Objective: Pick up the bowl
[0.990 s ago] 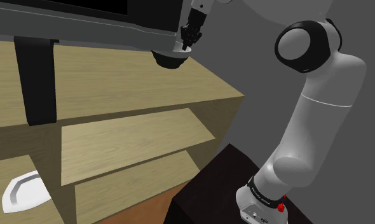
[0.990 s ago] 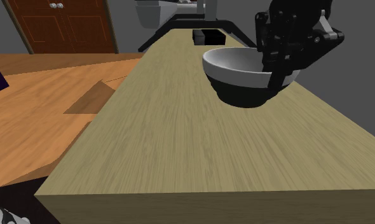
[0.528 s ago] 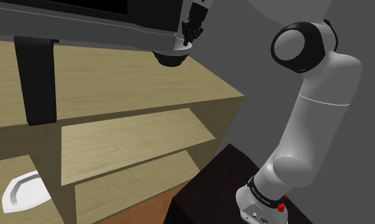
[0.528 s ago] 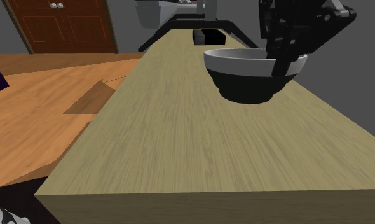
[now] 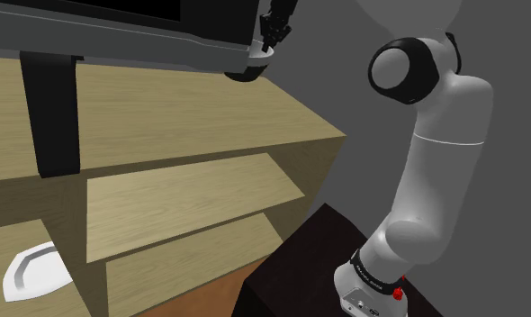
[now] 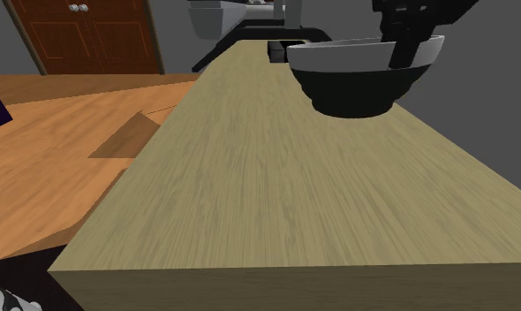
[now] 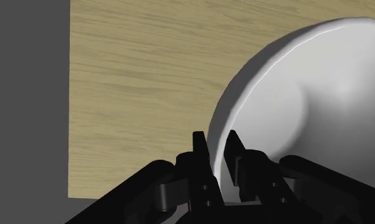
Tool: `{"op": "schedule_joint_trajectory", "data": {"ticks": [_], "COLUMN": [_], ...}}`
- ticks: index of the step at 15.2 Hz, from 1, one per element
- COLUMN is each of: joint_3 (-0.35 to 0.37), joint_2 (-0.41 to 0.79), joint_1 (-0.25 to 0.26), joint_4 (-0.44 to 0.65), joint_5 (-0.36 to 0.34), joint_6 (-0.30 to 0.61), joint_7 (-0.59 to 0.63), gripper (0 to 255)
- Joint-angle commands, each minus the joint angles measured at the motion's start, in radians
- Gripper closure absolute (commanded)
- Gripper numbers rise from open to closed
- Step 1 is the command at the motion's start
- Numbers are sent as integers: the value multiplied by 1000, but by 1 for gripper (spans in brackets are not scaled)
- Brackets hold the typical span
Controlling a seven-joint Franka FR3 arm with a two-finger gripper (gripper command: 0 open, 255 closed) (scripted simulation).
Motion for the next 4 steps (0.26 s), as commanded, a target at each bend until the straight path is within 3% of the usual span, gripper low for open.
{"op": "schedule_joint_trajectory", "data": {"ticks": [1, 4], "joint_3": [0, 1], "joint_2": [30, 53], "joint_1": [-11, -19], "joint_4": [79, 134], "joint_5": [9, 16], "joint_6": [-49, -80], "joint_7": [5, 8], "gripper": [255, 255]}}
